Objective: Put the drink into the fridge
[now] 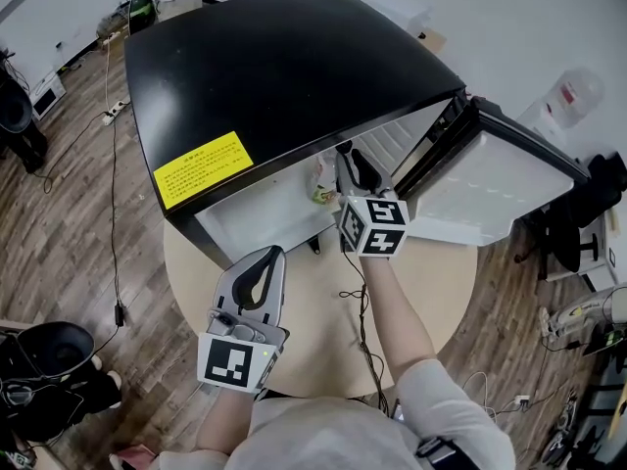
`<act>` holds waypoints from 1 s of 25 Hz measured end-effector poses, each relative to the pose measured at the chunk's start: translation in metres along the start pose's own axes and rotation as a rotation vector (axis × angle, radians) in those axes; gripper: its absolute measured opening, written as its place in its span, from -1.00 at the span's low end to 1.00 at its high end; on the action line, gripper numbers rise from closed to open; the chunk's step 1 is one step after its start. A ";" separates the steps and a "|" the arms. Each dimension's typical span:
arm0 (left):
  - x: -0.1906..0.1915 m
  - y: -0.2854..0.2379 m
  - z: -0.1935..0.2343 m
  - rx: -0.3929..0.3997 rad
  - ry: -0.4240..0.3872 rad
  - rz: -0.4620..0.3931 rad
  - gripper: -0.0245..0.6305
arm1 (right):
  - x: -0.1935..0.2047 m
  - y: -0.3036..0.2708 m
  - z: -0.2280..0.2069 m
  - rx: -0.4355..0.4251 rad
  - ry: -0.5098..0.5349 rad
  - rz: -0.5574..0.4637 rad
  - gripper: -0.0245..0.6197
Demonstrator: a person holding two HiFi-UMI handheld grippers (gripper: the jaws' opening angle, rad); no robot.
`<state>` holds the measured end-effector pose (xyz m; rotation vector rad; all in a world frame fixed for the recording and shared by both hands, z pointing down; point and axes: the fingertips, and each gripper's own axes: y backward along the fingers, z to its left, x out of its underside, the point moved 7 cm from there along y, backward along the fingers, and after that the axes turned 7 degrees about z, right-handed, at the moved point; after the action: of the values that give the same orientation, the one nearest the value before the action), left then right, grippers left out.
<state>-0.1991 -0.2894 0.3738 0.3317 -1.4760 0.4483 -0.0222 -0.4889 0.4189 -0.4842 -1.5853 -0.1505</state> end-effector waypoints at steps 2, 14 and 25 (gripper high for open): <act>-0.002 -0.001 -0.003 -0.002 -0.001 -0.005 -0.90 | -0.003 0.011 0.003 -0.012 0.006 -0.015 -0.79; -0.018 0.003 -0.028 -0.015 -0.013 -0.047 -0.90 | -0.016 0.094 0.016 -0.097 0.059 -0.080 -0.89; -0.033 0.016 -0.056 -0.034 -0.006 -0.094 -0.90 | -0.023 0.170 0.011 -0.117 0.010 -0.114 -0.89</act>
<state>-0.1594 -0.2514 0.3361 0.3743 -1.4651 0.3468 0.0346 -0.3373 0.3621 -0.4831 -1.6007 -0.3339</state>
